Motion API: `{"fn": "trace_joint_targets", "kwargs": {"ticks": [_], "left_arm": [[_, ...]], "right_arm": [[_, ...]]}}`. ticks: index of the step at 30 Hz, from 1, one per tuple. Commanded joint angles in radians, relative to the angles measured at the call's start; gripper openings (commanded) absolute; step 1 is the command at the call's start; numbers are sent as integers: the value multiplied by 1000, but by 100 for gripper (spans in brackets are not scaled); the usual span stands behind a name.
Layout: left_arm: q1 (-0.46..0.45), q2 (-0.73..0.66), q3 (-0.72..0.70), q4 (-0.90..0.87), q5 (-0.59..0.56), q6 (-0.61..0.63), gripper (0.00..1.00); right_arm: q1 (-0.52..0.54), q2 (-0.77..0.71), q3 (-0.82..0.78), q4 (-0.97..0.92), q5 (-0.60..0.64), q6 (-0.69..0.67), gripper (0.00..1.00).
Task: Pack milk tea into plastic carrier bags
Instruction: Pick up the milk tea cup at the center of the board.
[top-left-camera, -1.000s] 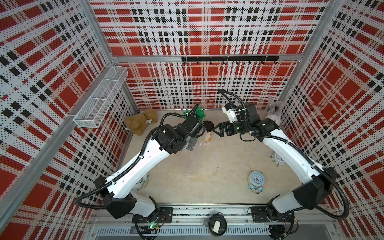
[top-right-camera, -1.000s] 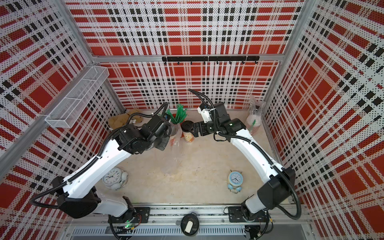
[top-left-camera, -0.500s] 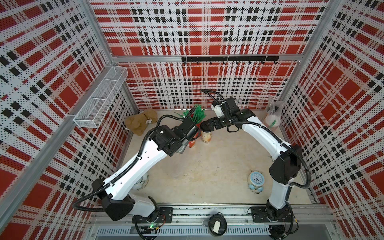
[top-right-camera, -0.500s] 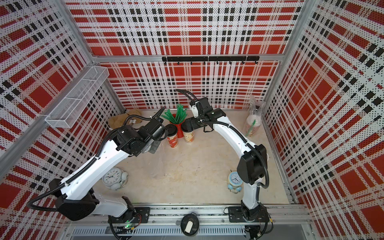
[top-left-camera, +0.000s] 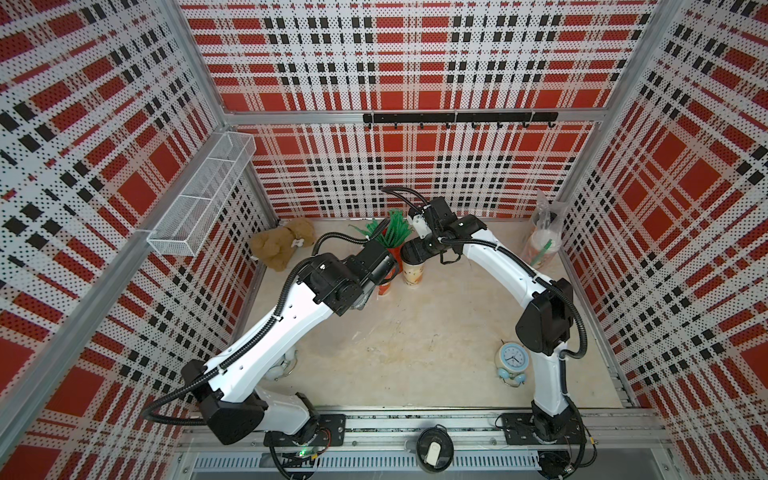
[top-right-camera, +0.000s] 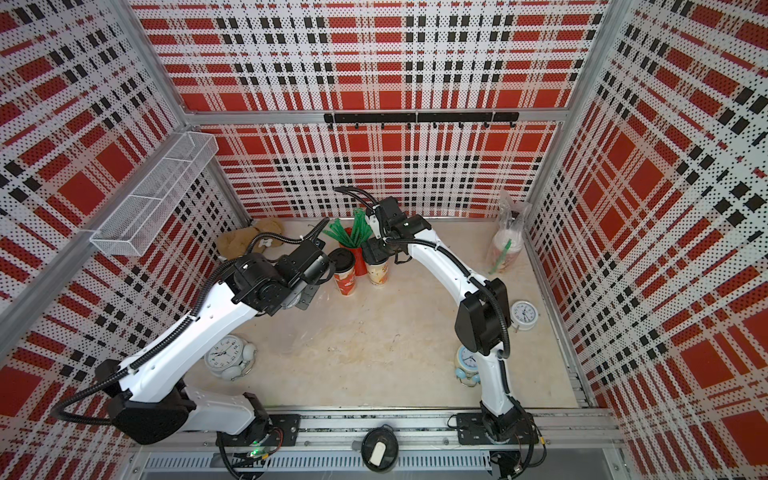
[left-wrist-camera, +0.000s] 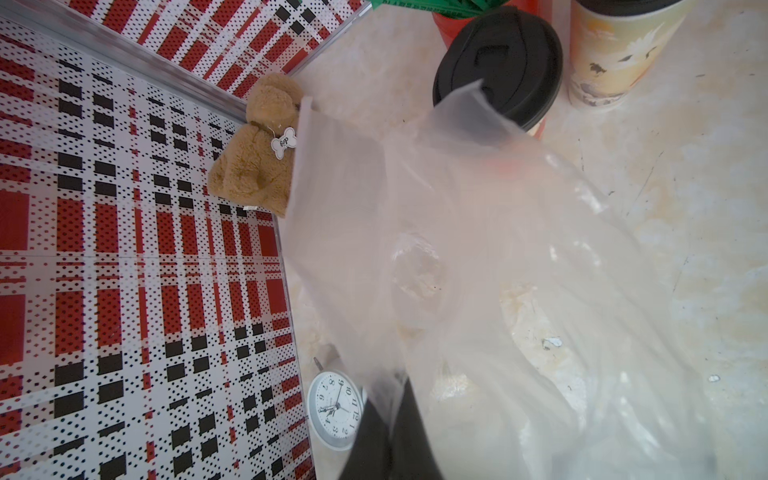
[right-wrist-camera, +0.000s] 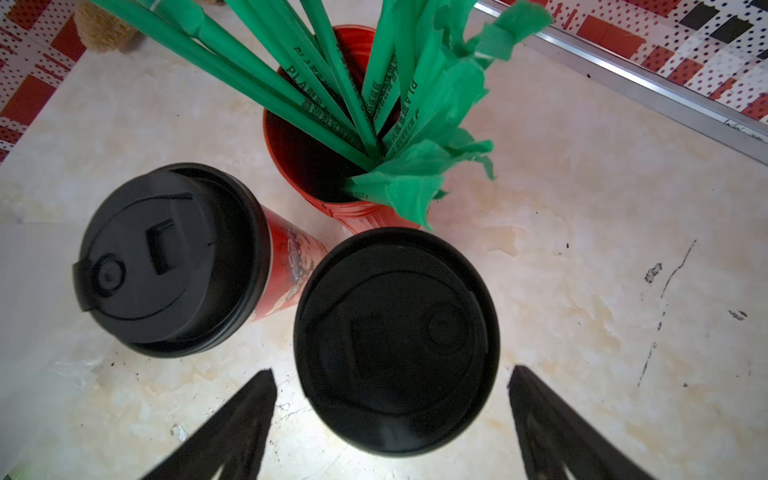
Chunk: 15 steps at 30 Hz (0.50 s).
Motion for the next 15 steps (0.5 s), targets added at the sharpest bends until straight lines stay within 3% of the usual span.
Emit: {"fn": "trace_joint_targets", "kwargs": {"ticks": [1,15], "left_arm": [[6,5,-15,16,10,-10,0],[6,0,-38,34,36,-17,0]], "right_arm": [[10,24,41,-4,32,-24,89],[15,68,83,-4,31,-32,75]]}}
